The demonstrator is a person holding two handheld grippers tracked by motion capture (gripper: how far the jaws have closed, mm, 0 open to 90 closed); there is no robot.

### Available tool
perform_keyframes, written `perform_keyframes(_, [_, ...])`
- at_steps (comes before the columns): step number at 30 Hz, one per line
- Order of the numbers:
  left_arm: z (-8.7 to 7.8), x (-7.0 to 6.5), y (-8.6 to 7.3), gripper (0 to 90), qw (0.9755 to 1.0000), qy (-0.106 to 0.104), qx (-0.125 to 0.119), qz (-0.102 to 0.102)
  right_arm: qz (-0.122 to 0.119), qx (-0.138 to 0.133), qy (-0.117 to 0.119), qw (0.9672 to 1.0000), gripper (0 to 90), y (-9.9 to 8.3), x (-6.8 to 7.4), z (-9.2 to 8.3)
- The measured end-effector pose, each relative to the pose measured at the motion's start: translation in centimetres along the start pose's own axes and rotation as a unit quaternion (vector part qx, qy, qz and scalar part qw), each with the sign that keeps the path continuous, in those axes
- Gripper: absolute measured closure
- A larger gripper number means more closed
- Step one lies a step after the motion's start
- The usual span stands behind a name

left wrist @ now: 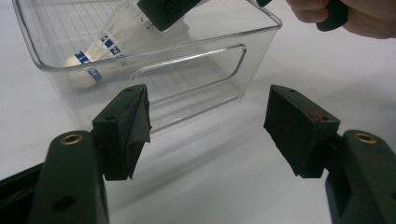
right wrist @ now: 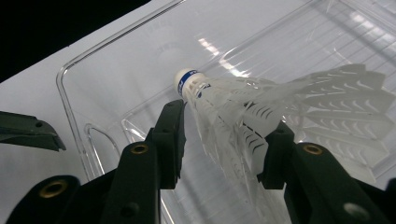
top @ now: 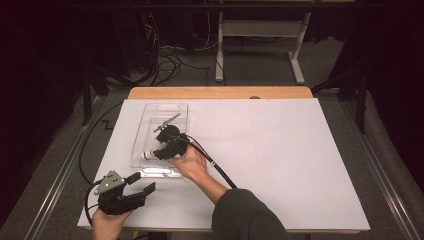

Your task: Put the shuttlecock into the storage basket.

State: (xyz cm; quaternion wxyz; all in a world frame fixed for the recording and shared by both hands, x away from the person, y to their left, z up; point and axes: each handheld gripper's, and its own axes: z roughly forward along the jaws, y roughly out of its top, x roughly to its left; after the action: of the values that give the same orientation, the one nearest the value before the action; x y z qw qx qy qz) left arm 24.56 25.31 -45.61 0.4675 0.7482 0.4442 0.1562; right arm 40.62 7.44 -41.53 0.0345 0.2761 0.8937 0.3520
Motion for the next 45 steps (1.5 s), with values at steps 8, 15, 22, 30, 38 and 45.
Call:
perform_keyframes(8, [0.0,0.1,0.0,31.9,1.0,-0.001,0.001,-0.001,0.008,-0.004,0.012,0.9999,54.1,-0.3,-0.3,-0.3])
perform_keyframes(15, [0.1,0.1,0.0,31.9,1.0,0.0,0.001,-0.001,0.015,-0.006,0.015,0.9998,52.1,-0.6,-0.8,-0.6])
perform_keyframes(22, [0.1,0.1,0.0,31.9,1.0,-0.001,0.001,-0.001,0.019,-0.008,0.018,0.9996,51.8,-0.9,-1.1,-0.9])
perform_keyframes(30, [0.1,0.1,0.0,31.9,1.0,0.0,0.002,-0.001,0.023,-0.012,0.016,0.9995,52.5,-1.2,-1.4,-1.4])
perform_keyframes(38, [0.1,0.1,0.0,31.9,1.0,0.0,0.002,-0.002,0.025,-0.015,0.012,0.9995,57.2,-1.5,-1.6,-2.0])
perform_keyframes(45, [0.1,0.1,0.0,32.0,1.0,0.001,0.003,0.0,0.026,-0.018,0.006,0.9995,66.9,-1.9,-1.9,-2.6])
